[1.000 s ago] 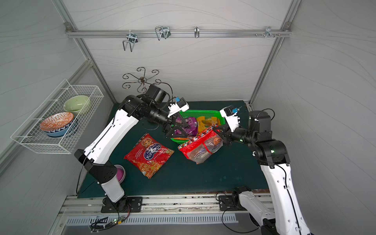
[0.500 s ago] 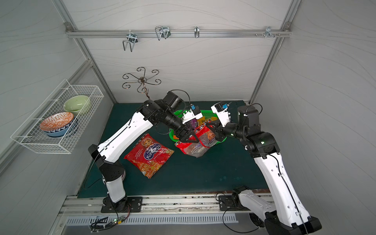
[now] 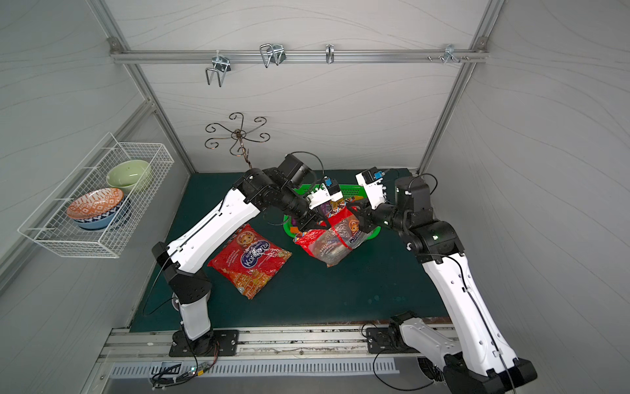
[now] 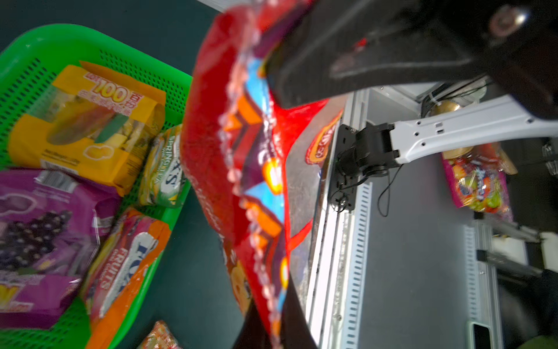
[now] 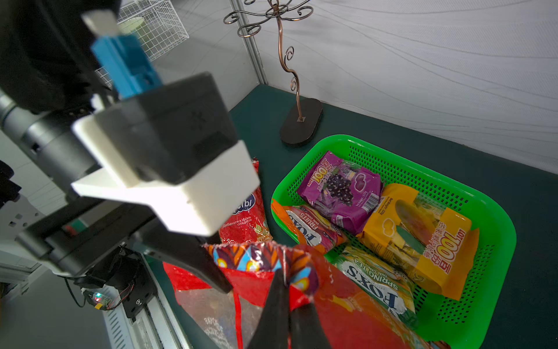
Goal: Put the candies in the basket
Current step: Place the candy in the basket.
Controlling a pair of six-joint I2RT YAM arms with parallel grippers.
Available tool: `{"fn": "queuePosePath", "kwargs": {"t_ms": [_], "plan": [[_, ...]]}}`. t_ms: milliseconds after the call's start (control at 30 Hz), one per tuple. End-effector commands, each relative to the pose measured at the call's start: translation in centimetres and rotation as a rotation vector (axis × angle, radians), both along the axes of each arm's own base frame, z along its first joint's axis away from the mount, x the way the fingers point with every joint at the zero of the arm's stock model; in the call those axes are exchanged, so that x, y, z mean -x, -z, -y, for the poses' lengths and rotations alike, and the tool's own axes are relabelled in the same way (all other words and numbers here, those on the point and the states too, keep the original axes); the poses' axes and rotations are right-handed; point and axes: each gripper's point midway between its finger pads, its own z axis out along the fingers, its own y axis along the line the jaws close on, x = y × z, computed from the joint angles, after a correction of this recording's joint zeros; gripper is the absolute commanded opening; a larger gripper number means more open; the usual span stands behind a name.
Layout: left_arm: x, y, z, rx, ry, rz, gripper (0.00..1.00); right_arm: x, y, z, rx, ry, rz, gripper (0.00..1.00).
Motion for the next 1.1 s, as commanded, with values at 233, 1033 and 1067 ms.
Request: {"fn": "queuePosePath", "kwargs": {"t_ms": [233, 1033, 1067], "plan": [[-0.2, -3.6, 0.8, 0.086, 0.076, 0.107, 0.00, -0.5, -2.6, 1.0, -0.039, 0.053, 0.124, 0.54], [-16.4, -13.3, -9.4, -0.003, -0.604, 0.681, 0.00, -7.9, 5.3, 5.2, -0.371, 0.426, -0.652, 0.99], [-17.0, -13.2, -9.6, 0.001, -0.623, 0.680, 0.00, -8.5, 5.6, 4.7, -0.379, 0.417, -0.683, 0.99]]}}
